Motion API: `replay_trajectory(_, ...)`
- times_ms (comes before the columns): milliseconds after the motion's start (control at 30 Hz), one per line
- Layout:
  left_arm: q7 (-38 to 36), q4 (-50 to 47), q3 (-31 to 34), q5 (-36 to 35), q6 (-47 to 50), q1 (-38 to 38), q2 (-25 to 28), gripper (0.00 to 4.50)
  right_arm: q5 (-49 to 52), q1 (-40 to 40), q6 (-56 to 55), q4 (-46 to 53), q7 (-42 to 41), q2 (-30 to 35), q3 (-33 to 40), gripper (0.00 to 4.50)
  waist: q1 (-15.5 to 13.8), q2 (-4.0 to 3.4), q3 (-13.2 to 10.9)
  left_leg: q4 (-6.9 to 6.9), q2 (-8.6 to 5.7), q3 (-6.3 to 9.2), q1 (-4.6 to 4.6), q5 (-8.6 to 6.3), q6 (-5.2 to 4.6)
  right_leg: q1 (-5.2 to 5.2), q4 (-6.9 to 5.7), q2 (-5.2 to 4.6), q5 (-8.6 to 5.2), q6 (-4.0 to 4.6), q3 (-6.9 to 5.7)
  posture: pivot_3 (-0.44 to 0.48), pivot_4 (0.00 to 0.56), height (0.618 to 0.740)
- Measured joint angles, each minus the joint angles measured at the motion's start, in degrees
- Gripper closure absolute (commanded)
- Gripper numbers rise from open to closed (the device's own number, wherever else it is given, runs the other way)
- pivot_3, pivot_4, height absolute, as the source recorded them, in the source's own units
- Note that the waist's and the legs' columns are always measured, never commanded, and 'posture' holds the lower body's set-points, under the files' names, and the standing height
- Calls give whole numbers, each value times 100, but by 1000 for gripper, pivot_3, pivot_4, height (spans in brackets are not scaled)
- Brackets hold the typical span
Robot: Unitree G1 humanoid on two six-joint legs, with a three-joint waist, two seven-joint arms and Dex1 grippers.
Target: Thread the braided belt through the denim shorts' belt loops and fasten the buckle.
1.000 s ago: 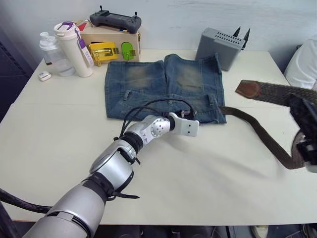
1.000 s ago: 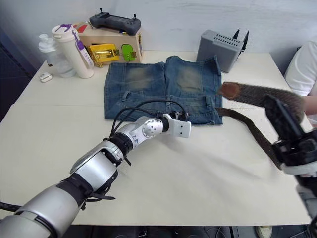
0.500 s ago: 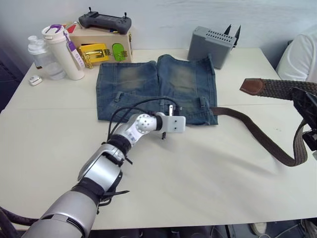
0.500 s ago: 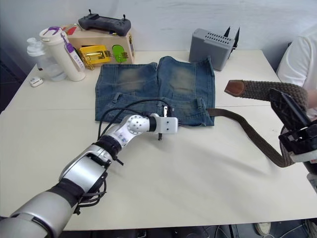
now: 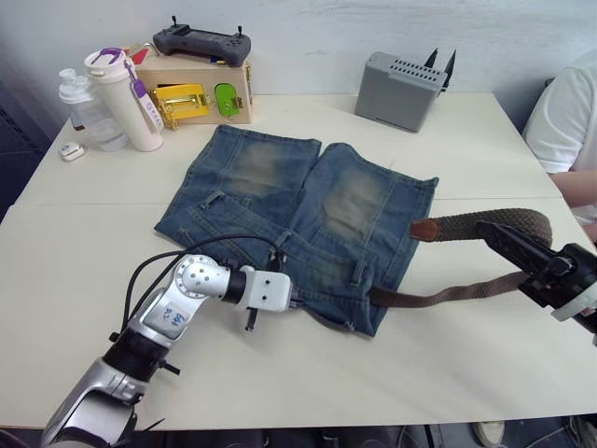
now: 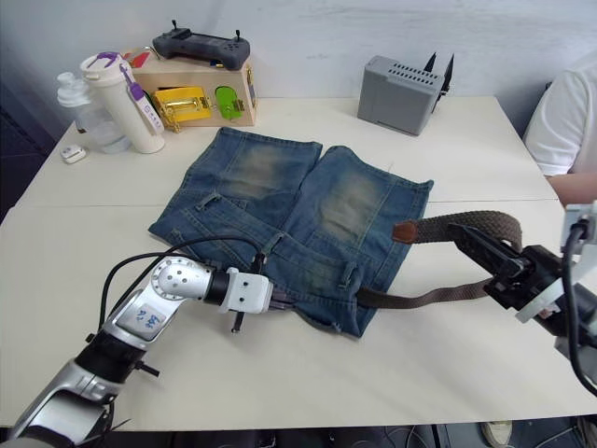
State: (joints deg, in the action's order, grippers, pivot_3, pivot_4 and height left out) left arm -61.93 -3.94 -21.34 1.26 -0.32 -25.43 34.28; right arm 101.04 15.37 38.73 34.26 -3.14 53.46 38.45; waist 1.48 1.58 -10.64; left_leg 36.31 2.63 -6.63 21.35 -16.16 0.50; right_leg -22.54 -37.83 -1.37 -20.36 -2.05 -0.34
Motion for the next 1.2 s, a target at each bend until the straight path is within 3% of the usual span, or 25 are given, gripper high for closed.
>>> replay_trajectory(67, -90, -414, -3, -143, 412, 120, 22, 4468, 257, 95, 23, -10, 472, -2, -293, 4500, 6, 0, 0, -1, -2, 1, 4, -1, -3, 0, 3, 0, -1, -5, 1, 0, 150, 735)
replay_trajectory(100, -146, -576, -12, -203, 657, 161, 24, 3757, 428, 207, 27, 49, 712, -21, -455, 4500, 11, 0, 0, -4, -2, 1, 6, -2, -3, -2, 6, 1, -2, -7, 1, 0, 150, 735)
replay_trajectory(200, -234, -827, -20, -420, 1265, 246, 21, 2973, 808, 353, 24, 277, 1182, -79, -700, 4500, 21, 0, 0, -5, -2, 1, 9, -2, -4, -6, 6, 1, -4, -10, 3, 0, 150, 735)
replay_trajectory(233, -279, -943, 7, -616, 1553, 262, 13, 2367, 914, 369, -9, 337, 1363, -79, -703, 4500, 29, 1, 0, -4, -2, 0, 9, -2, -4, -5, 5, 1, -3, -11, 5, 0, 150, 735)
replay_trajectory(400, -686, -1336, 575, -1738, 2731, 217, 332, 244, 1055, 386, -199, 583, 1855, -225, -949, 4500, 32, 1, -1, -5, 1, 2, 8, 0, -1, -7, 4, 7, -3, -12, 5, 0, 150, 735)
replay_trajectory(433, -795, -1400, 808, -2096, 3035, 173, 443, 71, 1058, 390, -277, 621, 1958, -306, -1036, 4500, 30, 1, -1, -6, 1, 3, 7, 0, 0, -7, 4, 7, -4, -15, 6, 0, 150, 735)
replay_trajectory(633, -819, -1586, 1452, -3136, 3919, -54, 535, 71, 1062, 366, -751, 817, 2431, -941, -1496, 4500, 24, 0, -1, -2, -5, 4, 7, -1, -2, -5, 4, 4, -4, -17, 12, 0, 150, 735)
replay_trajectory(1200, -241, -1295, 1416, -3019, 3899, -342, 419, 71, 1065, 612, -1002, 1038, 2785, -1279, -2081, 4500, 27, 2, -1, -1, -5, 3, 5, -1, -1, -6, 0, 7, -2, -20, 18, 0, 150, 735)
